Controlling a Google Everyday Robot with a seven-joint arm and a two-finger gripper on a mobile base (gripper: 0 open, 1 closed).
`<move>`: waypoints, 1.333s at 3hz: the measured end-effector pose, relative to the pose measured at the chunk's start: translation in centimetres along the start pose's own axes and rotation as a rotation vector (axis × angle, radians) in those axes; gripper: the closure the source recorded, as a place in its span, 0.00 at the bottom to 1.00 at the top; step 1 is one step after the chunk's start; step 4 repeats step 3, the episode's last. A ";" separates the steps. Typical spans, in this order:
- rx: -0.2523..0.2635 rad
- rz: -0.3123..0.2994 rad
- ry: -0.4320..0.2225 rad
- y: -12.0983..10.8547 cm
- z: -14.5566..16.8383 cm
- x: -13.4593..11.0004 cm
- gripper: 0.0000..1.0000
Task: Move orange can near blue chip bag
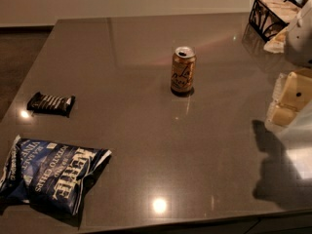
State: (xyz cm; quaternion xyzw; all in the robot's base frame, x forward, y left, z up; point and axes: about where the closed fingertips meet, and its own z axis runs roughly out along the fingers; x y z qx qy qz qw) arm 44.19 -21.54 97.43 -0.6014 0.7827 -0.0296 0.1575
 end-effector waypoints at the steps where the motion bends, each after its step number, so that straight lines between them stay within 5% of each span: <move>1: -0.005 0.000 0.000 0.0 0.2 0.0 0.00; 4: -0.009 0.000 0.000 -0.1 0.4 -0.1 0.00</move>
Offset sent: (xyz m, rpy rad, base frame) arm 0.0008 -0.0010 -0.0087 0.0009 0.0366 0.0018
